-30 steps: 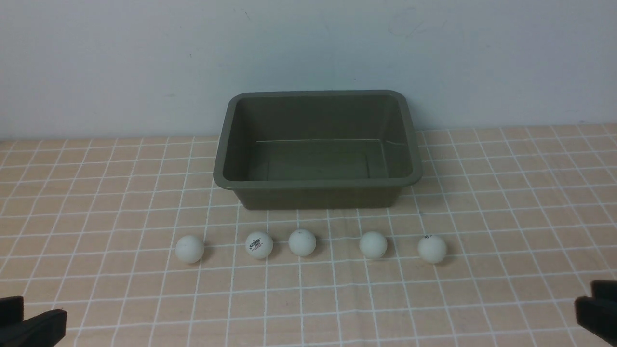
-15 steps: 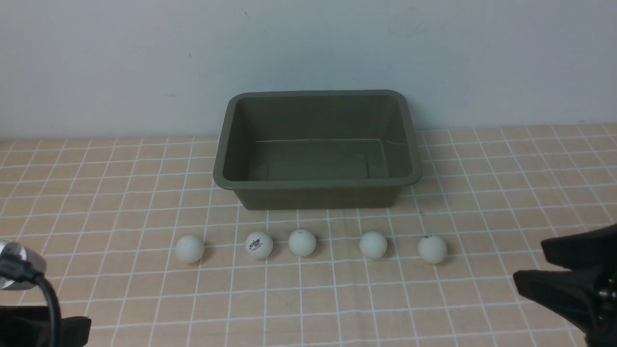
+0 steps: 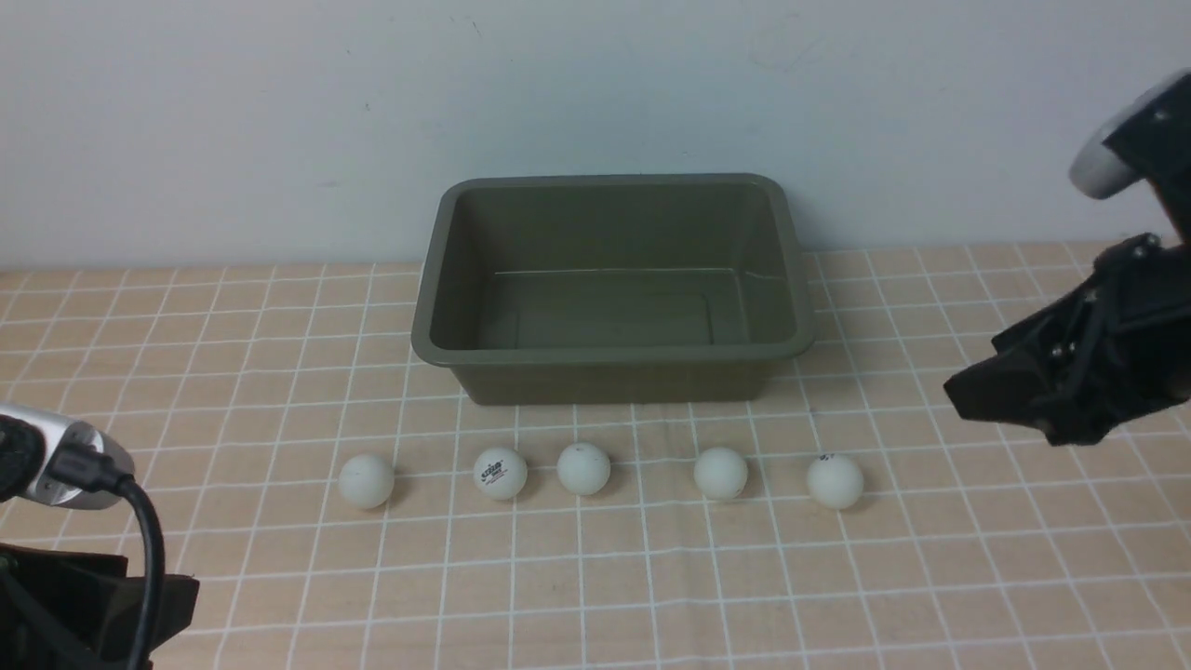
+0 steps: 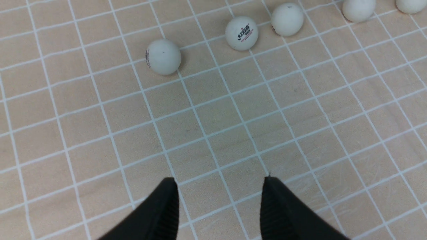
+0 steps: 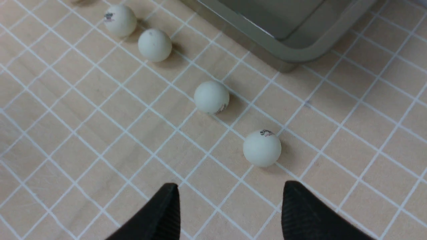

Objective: Put the table tennis balls into the box on the light coffee tablecloth.
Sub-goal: 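Reach for and grasp a ping pong ball on the table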

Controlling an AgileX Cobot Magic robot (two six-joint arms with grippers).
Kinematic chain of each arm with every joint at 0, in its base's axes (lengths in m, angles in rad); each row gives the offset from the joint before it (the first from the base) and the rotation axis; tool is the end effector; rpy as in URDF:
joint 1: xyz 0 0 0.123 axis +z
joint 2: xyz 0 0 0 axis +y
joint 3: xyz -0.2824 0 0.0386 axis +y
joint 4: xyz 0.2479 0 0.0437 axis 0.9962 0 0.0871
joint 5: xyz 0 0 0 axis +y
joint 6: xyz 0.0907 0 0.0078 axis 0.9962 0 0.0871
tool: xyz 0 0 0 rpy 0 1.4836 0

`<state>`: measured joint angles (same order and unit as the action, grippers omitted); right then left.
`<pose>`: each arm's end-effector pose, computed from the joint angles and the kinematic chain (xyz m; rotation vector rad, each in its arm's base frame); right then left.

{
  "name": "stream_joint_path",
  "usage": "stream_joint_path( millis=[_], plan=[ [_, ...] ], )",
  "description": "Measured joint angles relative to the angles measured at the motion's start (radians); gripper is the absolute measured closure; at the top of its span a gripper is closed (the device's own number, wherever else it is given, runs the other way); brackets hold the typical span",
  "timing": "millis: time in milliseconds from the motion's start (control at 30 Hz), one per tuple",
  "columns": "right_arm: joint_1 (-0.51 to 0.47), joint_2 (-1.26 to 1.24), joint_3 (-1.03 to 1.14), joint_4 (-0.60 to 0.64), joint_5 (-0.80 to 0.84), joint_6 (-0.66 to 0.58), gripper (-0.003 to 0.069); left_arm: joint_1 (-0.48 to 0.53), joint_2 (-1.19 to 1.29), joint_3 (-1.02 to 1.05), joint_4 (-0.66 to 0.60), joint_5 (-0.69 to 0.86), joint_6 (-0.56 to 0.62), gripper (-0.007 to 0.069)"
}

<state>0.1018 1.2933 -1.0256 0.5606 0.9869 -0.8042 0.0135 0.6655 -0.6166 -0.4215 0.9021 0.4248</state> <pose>0.2427 0.0654 0.3094 -0.8609 2.4041 0.4712 0.1106 -0.0278 0.2962 0.3172 2.3341 -0.3087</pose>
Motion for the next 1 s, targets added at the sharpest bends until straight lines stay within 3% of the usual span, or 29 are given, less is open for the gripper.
stream_joint_path(
  millis=[167, 333, 533, 1000],
  plan=[
    [0.037, 0.144, -0.059, -0.031, 0.022, 0.068, 0.0279, 0.0, 0.0, 0.0, 0.0, -0.026, 0.006, 0.0347],
    [0.137, 0.255, -0.094, -0.124, -0.035, 0.219, 0.0279, 0.0, 0.0, 0.0, 0.0, -0.029, 0.006, 0.0347],
    [0.185, 0.341, -0.122, -0.218, -0.093, 0.378, 0.0279, 0.0, 0.0, 0.0, 0.0, -0.029, 0.006, 0.0347],
    [0.184, 0.546, -0.198, -0.3, -0.16, 0.438, 0.0279, 0.0, 0.0, 0.0, 0.0, -0.029, 0.006, 0.0347]
  ],
)
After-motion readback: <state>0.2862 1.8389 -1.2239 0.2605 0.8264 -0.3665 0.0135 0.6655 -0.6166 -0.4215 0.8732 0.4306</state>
